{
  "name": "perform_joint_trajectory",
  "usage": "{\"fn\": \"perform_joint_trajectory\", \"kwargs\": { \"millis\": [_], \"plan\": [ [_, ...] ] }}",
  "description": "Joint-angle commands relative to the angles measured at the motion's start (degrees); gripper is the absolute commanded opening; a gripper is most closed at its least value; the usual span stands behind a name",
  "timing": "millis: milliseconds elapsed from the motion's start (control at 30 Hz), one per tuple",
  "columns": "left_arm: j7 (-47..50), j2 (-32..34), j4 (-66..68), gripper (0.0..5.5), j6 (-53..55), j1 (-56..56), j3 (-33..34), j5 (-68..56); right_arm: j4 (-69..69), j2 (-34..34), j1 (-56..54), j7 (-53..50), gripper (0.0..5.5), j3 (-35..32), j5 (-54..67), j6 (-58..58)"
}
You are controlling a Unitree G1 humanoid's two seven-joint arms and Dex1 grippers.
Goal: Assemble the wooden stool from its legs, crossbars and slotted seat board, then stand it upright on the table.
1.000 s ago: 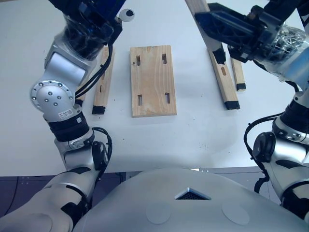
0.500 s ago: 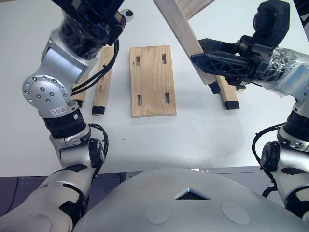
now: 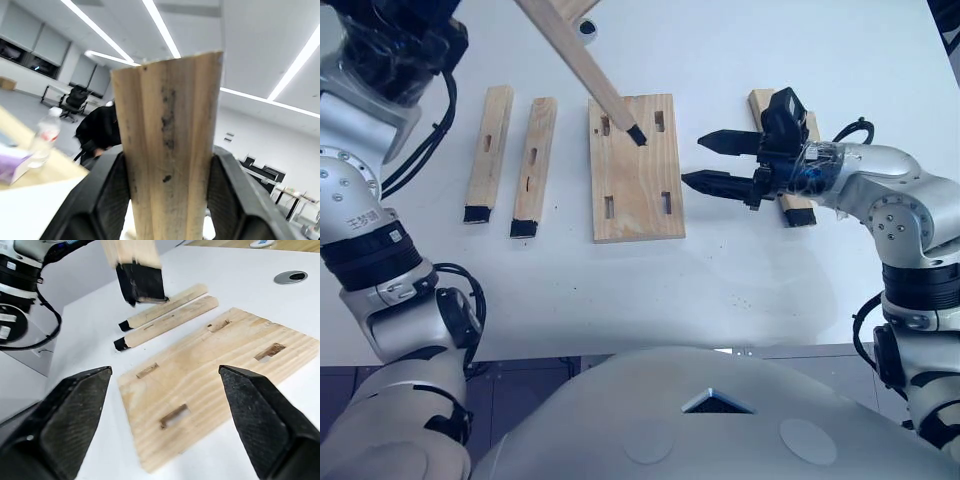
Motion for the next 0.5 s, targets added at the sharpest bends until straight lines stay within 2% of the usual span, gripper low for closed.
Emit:
{"fn": "perform_joint_trajectory", "kwargs": {
  "millis": [33, 300, 500],
  "plan": [
    [-5.1, 1.9, -0.1, 2.01, -2.2, 4.6, -3.5, 7.4, 2.2, -1.8, 0.6, 0.3, 3.95, 1.3, -5.0, -3.2],
    [-9.4, 1.5, -4.0, 2.01, -5.1, 12.3, -7.8, 15.6, 3.9, -1.5, 0.3, 0.6, 3.95, 0.2, -7.2, -4.1],
    [-9.5, 2.0, -3.6, 2.01, -3.8, 10.9, -5.7, 12.9, 3.8, -1.3, 0.3, 0.9, 3.95, 0.8, -7.6, -3.8]
  ]
}}
